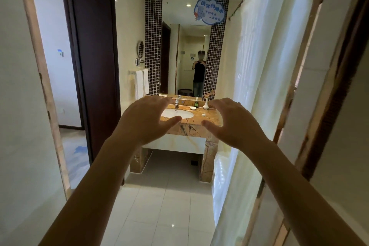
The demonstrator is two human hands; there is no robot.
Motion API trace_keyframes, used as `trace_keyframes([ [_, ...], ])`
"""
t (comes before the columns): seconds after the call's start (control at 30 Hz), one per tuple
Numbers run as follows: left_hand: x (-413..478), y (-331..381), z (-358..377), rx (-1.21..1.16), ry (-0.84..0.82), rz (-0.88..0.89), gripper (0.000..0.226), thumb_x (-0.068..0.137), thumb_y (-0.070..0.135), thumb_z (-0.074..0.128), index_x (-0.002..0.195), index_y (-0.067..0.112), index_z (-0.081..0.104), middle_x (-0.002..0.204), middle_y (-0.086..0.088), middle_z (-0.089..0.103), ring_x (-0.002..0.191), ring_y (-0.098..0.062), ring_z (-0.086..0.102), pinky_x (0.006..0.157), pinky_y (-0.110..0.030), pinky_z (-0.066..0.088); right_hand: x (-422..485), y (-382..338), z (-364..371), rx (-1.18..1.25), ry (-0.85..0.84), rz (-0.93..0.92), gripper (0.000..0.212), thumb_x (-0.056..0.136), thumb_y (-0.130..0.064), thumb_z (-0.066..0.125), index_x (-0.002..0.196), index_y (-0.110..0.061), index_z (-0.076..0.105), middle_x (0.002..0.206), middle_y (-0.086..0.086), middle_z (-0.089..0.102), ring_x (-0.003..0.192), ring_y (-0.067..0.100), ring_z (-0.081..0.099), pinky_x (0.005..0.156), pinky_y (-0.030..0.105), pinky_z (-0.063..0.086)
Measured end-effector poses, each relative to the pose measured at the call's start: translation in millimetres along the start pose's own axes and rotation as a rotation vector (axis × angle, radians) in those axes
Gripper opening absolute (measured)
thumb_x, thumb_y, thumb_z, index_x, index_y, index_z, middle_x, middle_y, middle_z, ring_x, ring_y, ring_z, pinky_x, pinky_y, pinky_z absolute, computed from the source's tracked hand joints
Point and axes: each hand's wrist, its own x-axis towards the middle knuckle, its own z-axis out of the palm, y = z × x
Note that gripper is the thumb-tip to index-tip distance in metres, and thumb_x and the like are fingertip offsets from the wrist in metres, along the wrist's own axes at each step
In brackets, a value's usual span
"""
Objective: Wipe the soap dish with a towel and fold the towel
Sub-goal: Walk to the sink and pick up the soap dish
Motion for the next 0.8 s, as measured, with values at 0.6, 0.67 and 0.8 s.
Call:
trace_keyframes([
  [0.6,109,-82,73,0.02,-0.001,0.002,0.063,0.085,0.064,0.038,0.137,0.028,0.041,0.141,0.002,0.05,0.131,-0.02,0.045,0.104,-0.044,0.038,119,27,87,0.002,-0.008,0.018,0.065,0.081,-0.053,0.059,0.137,-0.025,0.041,0.14,-0.002,0.05,0.124,0.021,0.049,0.101,0.037,0.041],
  [0.67,123,-91,84,0.025,-0.003,0.001,0.063,0.085,0.065,0.038,0.136,0.028,0.04,0.142,0.002,0.05,0.131,-0.019,0.045,0.104,-0.043,0.038,134,31,100,0.012,-0.005,0.015,0.064,0.081,-0.053,0.058,0.137,-0.025,0.041,0.139,-0.002,0.051,0.123,0.021,0.049,0.1,0.038,0.041],
  [0.8,154,-113,101,0.046,0.015,-0.003,0.064,0.085,0.067,0.033,0.135,0.028,0.041,0.139,0.003,0.052,0.128,-0.018,0.047,0.104,-0.044,0.04,170,41,122,0.021,-0.004,0.001,0.063,0.082,-0.053,0.056,0.136,-0.025,0.042,0.134,-0.002,0.054,0.119,0.019,0.051,0.1,0.039,0.043],
])
